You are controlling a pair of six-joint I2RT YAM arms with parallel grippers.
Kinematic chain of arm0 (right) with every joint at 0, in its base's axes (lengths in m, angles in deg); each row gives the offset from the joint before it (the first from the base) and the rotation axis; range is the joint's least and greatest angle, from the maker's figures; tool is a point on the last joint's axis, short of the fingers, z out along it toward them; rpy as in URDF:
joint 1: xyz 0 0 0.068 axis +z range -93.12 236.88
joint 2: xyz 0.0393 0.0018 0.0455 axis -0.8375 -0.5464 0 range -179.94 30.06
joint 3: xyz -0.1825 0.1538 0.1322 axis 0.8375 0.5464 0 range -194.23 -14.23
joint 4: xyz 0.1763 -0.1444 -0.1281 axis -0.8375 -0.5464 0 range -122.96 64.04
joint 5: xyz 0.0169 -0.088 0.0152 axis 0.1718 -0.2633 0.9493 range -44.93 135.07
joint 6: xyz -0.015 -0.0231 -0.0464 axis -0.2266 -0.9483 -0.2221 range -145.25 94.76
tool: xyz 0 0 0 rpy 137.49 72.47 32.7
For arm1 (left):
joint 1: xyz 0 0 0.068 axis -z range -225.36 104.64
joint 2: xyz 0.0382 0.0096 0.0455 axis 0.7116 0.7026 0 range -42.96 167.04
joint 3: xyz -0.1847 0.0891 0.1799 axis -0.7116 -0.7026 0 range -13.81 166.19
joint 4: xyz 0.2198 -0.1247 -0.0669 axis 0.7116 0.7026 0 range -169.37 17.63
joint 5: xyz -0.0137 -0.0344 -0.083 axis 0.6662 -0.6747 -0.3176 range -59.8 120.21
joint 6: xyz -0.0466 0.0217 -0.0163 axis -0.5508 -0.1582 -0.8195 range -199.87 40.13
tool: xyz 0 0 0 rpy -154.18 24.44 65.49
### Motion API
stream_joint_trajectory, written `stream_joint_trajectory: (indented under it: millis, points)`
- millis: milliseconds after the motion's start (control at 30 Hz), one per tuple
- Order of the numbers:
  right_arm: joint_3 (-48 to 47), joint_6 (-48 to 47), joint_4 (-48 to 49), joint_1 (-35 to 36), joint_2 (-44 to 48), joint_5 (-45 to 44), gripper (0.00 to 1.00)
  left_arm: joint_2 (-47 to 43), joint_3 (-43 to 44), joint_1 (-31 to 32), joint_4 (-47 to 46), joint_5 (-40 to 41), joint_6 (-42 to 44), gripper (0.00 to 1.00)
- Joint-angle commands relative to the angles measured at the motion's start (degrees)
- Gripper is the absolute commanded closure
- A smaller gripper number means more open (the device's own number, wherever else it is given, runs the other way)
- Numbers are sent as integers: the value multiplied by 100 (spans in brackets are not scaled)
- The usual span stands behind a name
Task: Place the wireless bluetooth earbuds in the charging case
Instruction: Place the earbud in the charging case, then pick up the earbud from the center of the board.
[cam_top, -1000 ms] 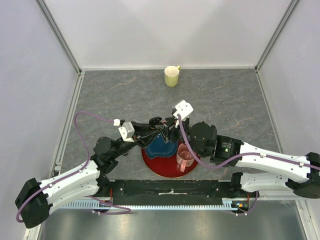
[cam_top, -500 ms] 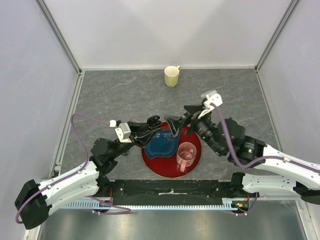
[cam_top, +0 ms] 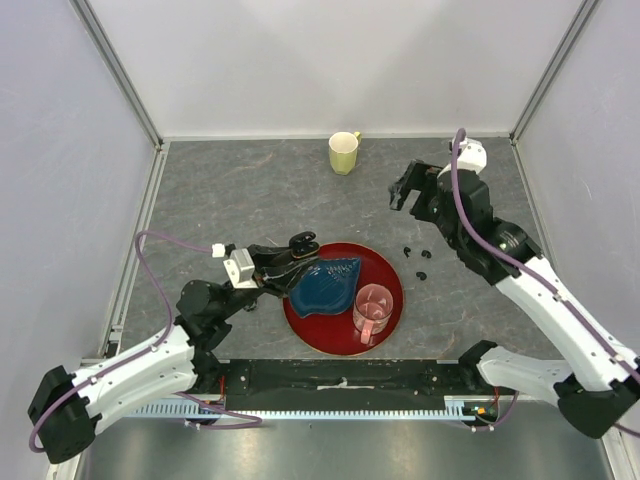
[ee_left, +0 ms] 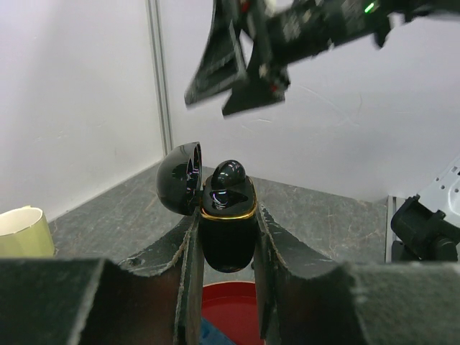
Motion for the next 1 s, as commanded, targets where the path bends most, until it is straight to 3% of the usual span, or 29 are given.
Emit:
stream_joint_trajectory:
  millis: [0,167,633,967]
  points:
    - [562,975,-917,-1377,-64,1849,2,-315,-18,-24,-61,3,-92,98]
    - [1083,959,-909,-2363,-405,2756,4,-623,-88,-7,220,117,-30,98]
    - [1110,202,-750,-2381,-1724,2397,17,-887,-115,-7,555,126,102,98]
    - [926,123,-469,-2346,-2638,2309,34,-992,-18,-7,783,47,128,98]
